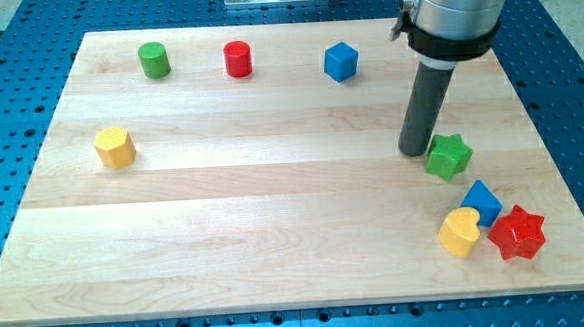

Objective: Push the cube into the triangle

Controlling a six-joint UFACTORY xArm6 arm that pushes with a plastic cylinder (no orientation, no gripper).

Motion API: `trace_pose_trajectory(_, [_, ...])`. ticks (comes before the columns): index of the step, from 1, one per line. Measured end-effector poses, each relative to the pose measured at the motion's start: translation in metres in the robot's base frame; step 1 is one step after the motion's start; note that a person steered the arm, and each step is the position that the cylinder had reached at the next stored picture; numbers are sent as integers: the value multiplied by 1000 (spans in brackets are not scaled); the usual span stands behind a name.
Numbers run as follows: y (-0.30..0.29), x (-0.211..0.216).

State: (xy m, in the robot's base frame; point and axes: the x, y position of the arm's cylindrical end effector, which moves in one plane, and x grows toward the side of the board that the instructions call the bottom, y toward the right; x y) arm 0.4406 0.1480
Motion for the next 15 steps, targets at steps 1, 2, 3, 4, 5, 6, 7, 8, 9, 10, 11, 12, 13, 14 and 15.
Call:
trace_pose_trajectory(1, [19, 3])
trace_pose_trajectory(2, [37, 34])
trace_pose_trajectory(3, [54, 47])
trace_pose_trajectory(4, [36, 36])
trace_pose_trajectory(5, [-14, -3])
trace_pose_trajectory(6, [-8, -57])
trace_pose_trajectory(7, [-7, -119])
trace_pose_trajectory(8, [-15, -158])
trace_pose_trajectory(9, [-59, -157])
trace_pose_trajectory(10, [-113, -126])
trace_pose_trajectory(11, [-164, -115])
trace_pose_trajectory(12, [-219, -98])
trace_pose_trajectory(13, [-222, -55])
trace_pose_trajectory(14, [-188, -4])
trace_pose_trajectory(15, [-157, 37])
